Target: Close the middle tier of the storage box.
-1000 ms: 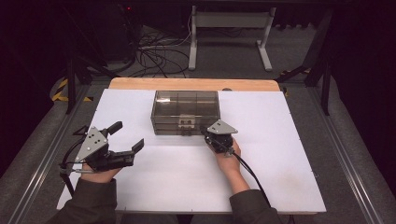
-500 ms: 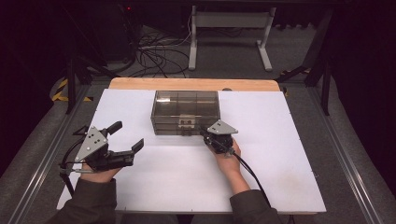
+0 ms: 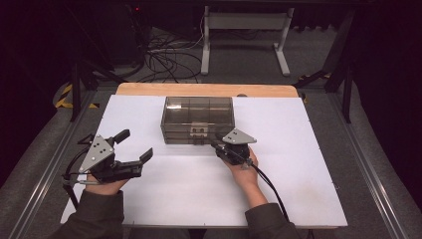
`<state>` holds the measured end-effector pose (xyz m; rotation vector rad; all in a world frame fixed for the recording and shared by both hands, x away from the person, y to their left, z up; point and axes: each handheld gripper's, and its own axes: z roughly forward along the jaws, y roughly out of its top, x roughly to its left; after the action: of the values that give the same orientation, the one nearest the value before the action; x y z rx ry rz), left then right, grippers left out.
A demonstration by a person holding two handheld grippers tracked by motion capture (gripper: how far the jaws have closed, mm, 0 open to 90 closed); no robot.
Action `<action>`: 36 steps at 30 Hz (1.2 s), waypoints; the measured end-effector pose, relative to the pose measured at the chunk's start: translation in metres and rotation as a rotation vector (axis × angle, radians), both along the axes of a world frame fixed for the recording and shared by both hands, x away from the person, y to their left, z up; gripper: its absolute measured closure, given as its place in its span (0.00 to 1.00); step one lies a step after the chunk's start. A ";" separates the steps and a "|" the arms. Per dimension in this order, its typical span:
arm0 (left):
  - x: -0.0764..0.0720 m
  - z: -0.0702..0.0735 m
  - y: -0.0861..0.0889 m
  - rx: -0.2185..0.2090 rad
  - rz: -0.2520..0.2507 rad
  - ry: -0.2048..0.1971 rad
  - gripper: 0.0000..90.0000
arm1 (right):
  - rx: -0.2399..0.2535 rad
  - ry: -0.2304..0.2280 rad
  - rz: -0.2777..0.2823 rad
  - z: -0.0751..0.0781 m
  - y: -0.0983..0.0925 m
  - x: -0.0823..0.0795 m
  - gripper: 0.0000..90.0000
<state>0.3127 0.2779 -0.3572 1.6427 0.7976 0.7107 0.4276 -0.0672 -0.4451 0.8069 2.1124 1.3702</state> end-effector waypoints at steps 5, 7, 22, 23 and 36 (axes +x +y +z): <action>0.000 0.000 0.000 0.002 0.000 0.000 0.09 | 0.023 -0.007 0.008 0.006 -0.003 -0.004 0.67; 0.000 0.000 -0.001 0.001 0.000 0.000 0.09 | 0.041 -0.010 0.010 0.010 -0.005 -0.006 0.63; -0.002 0.002 -0.001 0.000 -0.006 -0.004 0.09 | 0.107 -0.015 0.011 0.026 -0.017 -0.015 0.41; -0.002 0.002 -0.001 0.000 -0.006 -0.003 0.09 | 0.109 -0.019 0.011 0.027 -0.018 -0.015 0.40; -0.002 0.003 -0.001 -0.003 -0.005 -0.007 0.09 | 0.151 -0.020 -0.003 0.039 -0.033 -0.025 0.27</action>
<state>0.3106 0.2774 -0.3547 1.6384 0.7894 0.7112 0.4025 -0.1000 -0.4057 0.8506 2.0102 1.5445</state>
